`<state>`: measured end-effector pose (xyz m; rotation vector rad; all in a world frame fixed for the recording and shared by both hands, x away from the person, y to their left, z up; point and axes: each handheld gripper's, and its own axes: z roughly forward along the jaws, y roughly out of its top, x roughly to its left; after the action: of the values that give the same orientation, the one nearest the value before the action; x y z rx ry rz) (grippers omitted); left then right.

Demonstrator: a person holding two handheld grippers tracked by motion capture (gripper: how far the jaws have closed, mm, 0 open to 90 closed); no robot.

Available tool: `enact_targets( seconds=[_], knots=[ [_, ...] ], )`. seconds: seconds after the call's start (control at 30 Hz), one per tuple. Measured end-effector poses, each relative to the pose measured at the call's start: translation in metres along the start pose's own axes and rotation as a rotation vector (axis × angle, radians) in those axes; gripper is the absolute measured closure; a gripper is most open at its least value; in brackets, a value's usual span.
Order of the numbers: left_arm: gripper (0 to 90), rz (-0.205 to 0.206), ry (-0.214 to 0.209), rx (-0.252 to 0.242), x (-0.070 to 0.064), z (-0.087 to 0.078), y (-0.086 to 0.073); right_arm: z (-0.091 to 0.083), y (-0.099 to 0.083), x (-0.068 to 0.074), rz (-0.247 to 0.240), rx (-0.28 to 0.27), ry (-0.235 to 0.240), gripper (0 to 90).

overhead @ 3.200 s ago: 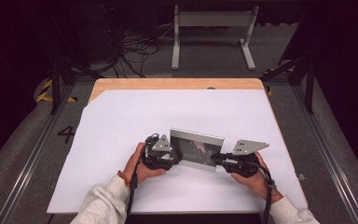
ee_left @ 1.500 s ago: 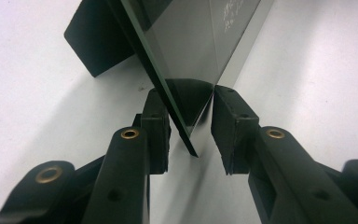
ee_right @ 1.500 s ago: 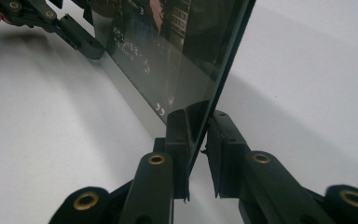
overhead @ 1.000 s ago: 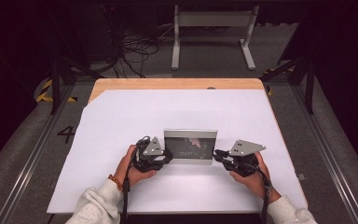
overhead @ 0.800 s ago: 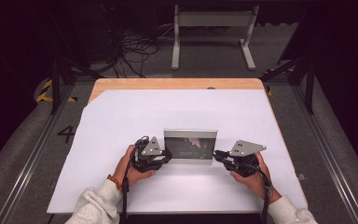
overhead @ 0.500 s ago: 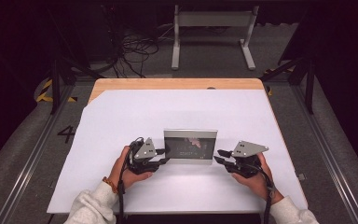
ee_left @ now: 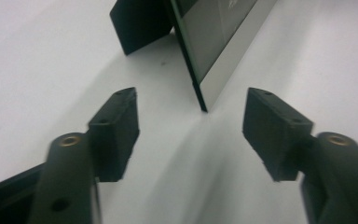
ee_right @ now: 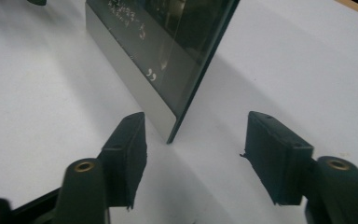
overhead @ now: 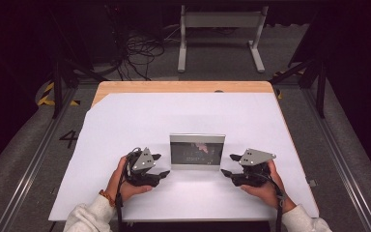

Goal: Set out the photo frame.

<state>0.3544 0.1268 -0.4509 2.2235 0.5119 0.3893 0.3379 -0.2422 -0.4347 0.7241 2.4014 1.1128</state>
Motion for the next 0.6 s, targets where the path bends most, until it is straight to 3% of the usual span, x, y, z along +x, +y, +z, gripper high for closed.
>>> enact_targets(
  seconds=[0.1, 0.3, 0.4, 0.5, 0.6],
  knots=[
    [24.9, -0.007, -0.007, 0.01, -0.001, 0.001, -0.002, 0.003, 0.0, 0.002, -0.021, 0.018, 0.0, 29.1],
    [13.4, -0.014, 0.005, 0.032, -0.002, 0.002, -0.006, 0.004, -0.002, 0.001, -0.008, 0.016, 0.001, 15.7],
    [8.2, -0.035, -0.027, 0.018, -0.002, 0.001, -0.01, 0.002, -0.004, 0.001, 0.007, 0.01, 0.02, 7.7],
    [7.4, -0.029, -0.023, 0.015, -0.002, 0.001, -0.011, 0.0, -0.007, 0.003, -0.007, 0.015, 0.026, 5.4],
    [5.2, -0.025, -0.047, 0.001, -0.004, 0.0, -0.011, -0.002, -0.012, 0.004, 0.002, 0.013, 0.014, 5.6]
  ],
)
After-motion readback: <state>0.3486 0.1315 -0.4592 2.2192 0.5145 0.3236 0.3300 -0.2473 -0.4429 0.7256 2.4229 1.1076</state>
